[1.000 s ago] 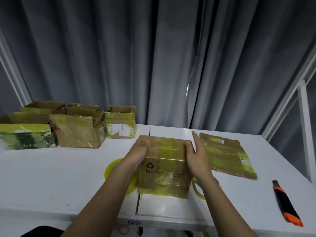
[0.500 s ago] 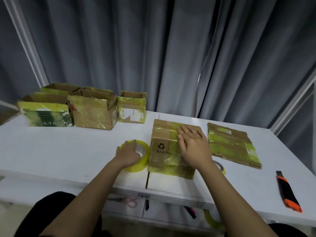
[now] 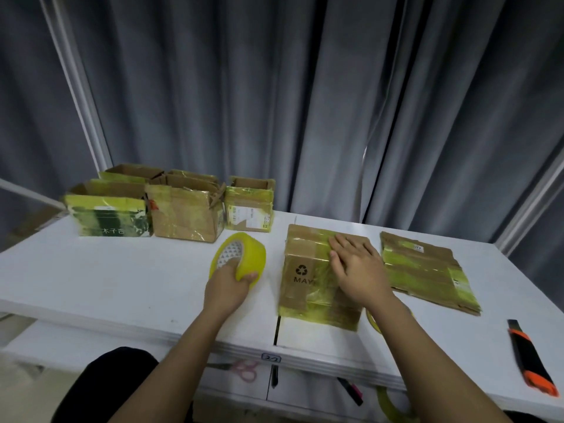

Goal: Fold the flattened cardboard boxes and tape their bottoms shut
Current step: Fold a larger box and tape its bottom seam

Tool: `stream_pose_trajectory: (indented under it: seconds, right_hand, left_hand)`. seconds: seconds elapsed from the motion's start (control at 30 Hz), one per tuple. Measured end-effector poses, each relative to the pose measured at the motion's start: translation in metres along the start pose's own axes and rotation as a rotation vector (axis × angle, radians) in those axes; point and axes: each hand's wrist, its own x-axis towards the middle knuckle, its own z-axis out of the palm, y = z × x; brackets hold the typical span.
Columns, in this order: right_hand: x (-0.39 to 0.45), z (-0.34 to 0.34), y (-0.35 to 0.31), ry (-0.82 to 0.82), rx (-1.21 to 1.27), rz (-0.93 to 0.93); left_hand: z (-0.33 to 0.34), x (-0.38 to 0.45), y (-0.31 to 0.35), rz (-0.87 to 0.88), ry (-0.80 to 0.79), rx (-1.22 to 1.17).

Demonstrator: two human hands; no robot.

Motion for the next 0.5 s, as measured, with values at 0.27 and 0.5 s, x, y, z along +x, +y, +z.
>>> stream_pose_trajectory:
  seconds: [0.27, 0.5]
  right_hand:
    - [0.017, -0.023, -0.008, 0.018, 0.204, 0.081]
    - [0.013, -0.047, -0.022, 0.294, 0.354, -0.032]
  left_hand:
    - [-0.027, -0.008, 0.048, 0.259, 0.089, -0.125]
    - [-0.028, -0.02, 0.073, 0.337, 0.107, -0.089]
